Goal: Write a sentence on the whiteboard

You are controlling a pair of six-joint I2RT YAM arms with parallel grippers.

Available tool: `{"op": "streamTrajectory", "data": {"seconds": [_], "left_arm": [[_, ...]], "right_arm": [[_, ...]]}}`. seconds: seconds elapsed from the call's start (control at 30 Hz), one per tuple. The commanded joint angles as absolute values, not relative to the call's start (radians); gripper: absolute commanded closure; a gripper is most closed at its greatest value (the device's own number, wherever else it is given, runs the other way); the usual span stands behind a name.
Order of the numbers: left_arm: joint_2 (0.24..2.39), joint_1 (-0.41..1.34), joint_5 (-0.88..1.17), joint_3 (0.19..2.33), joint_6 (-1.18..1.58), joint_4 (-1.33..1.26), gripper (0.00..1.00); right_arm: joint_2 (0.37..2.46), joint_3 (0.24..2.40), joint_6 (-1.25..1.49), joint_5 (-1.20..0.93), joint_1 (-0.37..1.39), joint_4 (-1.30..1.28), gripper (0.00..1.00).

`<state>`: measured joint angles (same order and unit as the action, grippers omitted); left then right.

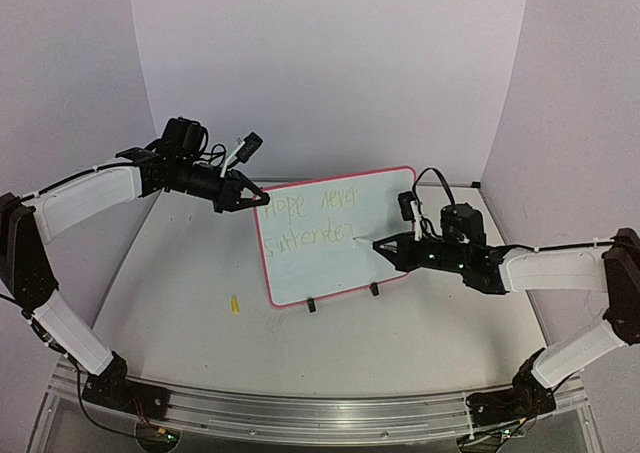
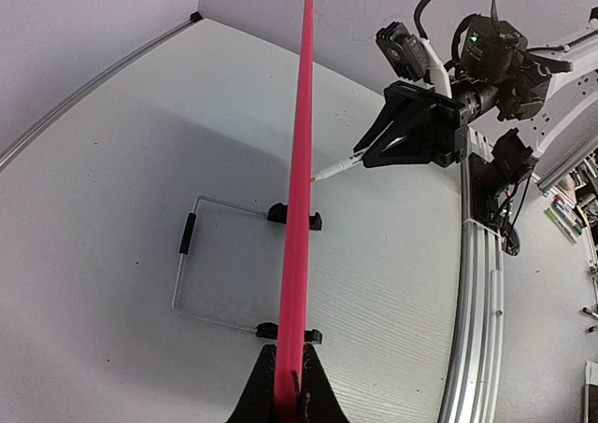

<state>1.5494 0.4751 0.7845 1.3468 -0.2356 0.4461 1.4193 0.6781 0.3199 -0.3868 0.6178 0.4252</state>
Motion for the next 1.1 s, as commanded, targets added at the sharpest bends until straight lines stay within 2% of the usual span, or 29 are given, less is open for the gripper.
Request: {"op": "streamTrajectory", "data": {"seconds": [0.0,0.63,1.07], "left_arm": [[1.511,0.471,0.749,1.350,-0.267,0.456,1.00],[1.513,0.471,0.749,1.350,-0.267,0.456,1.00],[1.511,0.471,0.747,1.350,-0.267,0.455,1.00]], "right_arm": [[1.427,0.699,0.325,-0.368,0.615,0.446,1.00],[1.393,0.739,0.335,-0.367,0.615,0.515,1.00],[1.337,0.694,0.344,-0.261,0.615,0.517,1.00]]}}
